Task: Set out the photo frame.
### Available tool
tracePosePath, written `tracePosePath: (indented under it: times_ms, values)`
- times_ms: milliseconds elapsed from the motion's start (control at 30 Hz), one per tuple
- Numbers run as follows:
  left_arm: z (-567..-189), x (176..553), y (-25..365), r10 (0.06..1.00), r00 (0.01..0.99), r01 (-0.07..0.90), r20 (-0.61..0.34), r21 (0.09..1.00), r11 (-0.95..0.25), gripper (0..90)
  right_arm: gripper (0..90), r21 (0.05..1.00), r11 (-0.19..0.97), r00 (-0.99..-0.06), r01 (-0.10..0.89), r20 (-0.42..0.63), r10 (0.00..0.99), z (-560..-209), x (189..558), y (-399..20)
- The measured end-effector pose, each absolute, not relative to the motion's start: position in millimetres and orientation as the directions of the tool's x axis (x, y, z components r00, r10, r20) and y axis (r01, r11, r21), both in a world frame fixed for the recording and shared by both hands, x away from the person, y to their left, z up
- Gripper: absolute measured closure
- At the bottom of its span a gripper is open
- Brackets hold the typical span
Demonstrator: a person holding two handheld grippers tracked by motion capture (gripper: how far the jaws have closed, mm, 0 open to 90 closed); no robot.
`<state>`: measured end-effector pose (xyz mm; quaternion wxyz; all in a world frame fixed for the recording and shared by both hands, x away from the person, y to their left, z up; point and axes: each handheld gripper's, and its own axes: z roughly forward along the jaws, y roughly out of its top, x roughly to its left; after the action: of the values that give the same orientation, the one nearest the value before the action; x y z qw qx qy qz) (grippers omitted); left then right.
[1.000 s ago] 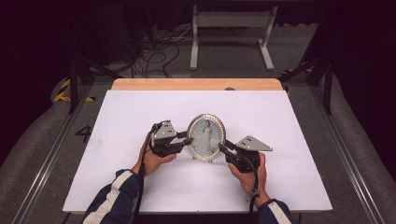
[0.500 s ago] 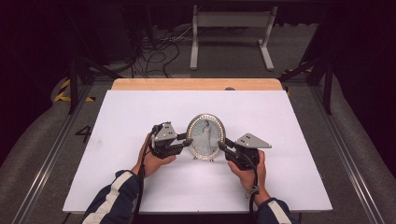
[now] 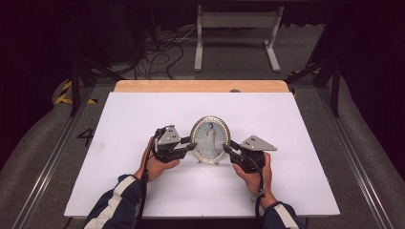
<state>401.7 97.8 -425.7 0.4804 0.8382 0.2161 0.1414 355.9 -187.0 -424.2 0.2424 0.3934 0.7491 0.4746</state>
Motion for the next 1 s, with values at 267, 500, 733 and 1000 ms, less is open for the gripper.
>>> tracePosePath:
  times_ms: [267, 500, 733, 1000]
  values:
    - [-425.6, 399.2, 96.9, 0.497, 0.867, 0.223, 0.037, 0.864, -0.452, 67.2, 70.7, 0.901, 0.240, -0.573, 0.360, 0.011, 0.819, -424.7, 357.8, -187.3]
    - [-428.2, 398.9, 95.0, 0.498, 0.866, 0.219, 0.050, 0.857, -0.466, 66.3, 71.1, 0.900, 0.245, -0.570, 0.361, 0.005, 0.822, -424.0, 356.8, -186.1]
    - [-428.9, 397.8, 94.3, 0.499, 0.864, 0.213, 0.061, 0.855, -0.473, 66.6, 71.1, 0.896, 0.256, -0.570, 0.363, -0.003, 0.822, -423.5, 355.6, -185.3]
    - [-428.2, 392.5, 94.9, 0.508, 0.857, 0.197, 0.088, 0.854, -0.481, 66.1, 68.2, 0.879, 0.334, -0.588, 0.339, -0.079, 0.805, -420.5, 352.6, -182.7]
